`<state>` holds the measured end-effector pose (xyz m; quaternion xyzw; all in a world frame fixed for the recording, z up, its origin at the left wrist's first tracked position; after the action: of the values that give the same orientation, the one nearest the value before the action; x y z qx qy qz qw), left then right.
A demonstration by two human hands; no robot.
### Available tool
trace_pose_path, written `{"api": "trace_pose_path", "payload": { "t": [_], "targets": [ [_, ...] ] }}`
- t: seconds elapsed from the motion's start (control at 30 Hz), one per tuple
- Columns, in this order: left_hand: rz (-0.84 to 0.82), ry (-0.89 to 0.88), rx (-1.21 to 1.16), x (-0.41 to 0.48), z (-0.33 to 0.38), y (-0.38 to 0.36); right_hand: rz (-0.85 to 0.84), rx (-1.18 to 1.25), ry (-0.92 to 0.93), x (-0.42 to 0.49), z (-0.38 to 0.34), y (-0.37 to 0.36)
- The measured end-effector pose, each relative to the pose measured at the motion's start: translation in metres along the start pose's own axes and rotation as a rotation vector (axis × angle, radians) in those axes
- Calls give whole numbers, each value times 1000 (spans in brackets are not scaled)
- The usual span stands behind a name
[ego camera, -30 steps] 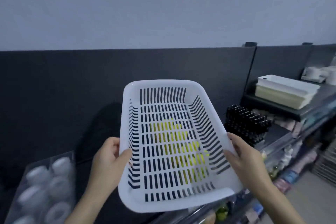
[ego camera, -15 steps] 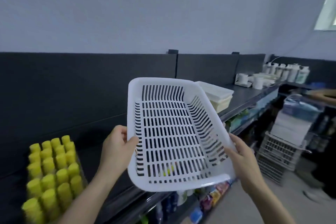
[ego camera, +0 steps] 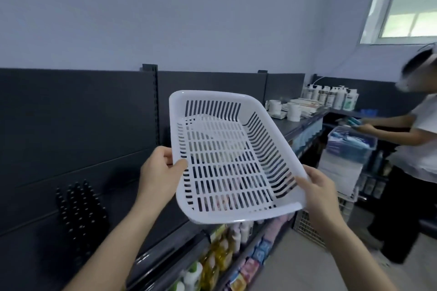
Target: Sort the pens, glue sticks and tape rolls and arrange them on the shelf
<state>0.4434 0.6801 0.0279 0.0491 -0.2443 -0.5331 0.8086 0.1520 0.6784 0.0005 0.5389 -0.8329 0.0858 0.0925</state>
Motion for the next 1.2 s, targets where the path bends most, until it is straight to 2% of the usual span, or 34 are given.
{"api": "trace_pose_path", "payload": {
  "t": [0.23,0.33,0.43,0.53,0.67,0.73,0.9,0.97,1.07,1.2],
  "targets": [
    [-78,-89,-127,99,44,-108,54,27,27,157,-1,20],
    [-143,-109,-99,129,49,-152,87,52,32,219,7,32],
    [-117,-124,96,152,32,-185,117,25,23,287,27,39],
    [-122,-144,447,164,14,-213,104,28,8,358,50,33],
    [-97,-120,925,166,1,-248,-15,1,-10,439,80,8],
    [-30,-91,1077,163,3,-263,-113,-25,-55,472,97,-8],
    [109,57,1077,160,-6,-273,-307,-51,-175,534,143,-42],
    [134,50,1105,161,-14,-271,-351,-68,-197,551,155,-51],
    [205,20,1173,159,-22,-268,-403,-126,-165,564,168,-62],
    [209,99,1156,167,-16,-270,-467,-198,-144,560,183,-77]
  ]
}}
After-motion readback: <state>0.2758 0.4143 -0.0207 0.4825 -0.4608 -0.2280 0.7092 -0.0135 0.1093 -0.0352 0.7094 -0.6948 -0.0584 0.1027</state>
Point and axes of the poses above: each hand's wrist, its own x-axis towards the middle knuckle, its own y-axis out of the back of the hand, z = x × y, the point moved 4 cm from there along x, towards the middle knuckle, and after that the axes turned 8 degrees about x, right-handed, at the moved point
